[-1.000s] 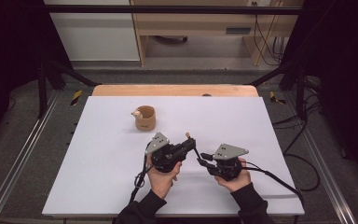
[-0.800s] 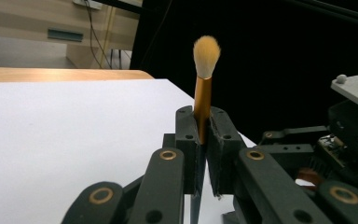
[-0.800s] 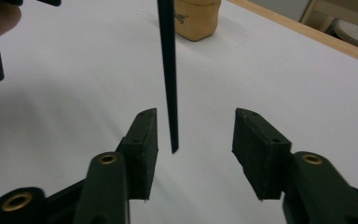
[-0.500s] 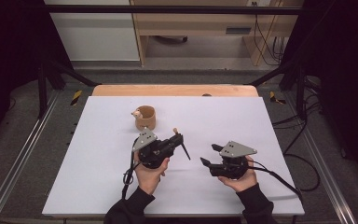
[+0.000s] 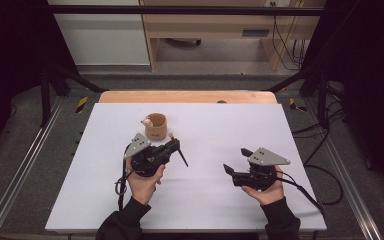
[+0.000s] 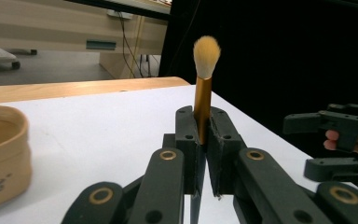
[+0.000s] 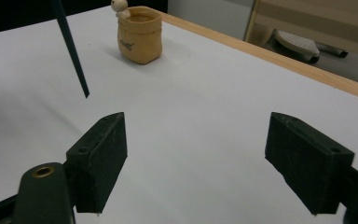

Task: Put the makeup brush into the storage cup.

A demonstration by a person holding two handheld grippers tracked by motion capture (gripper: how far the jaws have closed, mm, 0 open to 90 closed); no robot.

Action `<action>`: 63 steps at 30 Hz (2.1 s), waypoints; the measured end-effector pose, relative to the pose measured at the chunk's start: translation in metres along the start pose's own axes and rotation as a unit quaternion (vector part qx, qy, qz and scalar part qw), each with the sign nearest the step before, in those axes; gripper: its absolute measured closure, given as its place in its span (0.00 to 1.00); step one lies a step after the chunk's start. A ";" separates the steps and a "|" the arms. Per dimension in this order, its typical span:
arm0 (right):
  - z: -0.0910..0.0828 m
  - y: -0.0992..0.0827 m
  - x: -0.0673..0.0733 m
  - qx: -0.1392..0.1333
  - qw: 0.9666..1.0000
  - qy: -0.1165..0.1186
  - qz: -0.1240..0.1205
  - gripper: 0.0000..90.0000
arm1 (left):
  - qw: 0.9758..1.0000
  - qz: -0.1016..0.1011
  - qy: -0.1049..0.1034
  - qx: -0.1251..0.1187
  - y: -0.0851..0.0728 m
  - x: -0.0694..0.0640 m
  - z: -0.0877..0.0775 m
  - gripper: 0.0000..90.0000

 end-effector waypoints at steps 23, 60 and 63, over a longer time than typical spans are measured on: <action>-0.013 -0.006 -0.028 -0.012 0.997 -0.054 0.047 0.09 | 0.998 0.025 0.061 0.012 0.025 0.038 -0.024 0.93; -0.007 -0.015 -0.036 -0.007 0.996 -0.064 0.063 0.07 | 0.994 0.047 0.102 0.017 0.073 0.073 0.005 0.93; -0.006 -0.015 -0.036 -0.007 0.996 -0.064 0.063 0.07 | 0.993 0.045 0.106 0.019 0.074 0.077 0.008 0.93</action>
Point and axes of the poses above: each handheld gripper's, and its own axes: z roughly forward along the jaws, y roughly out of its top, x roughly to its left, the point moved 4 cm from there along z, roughly forward along the jaws, and after that the axes turned 9 degrees about -y, right-handed, at the moved point
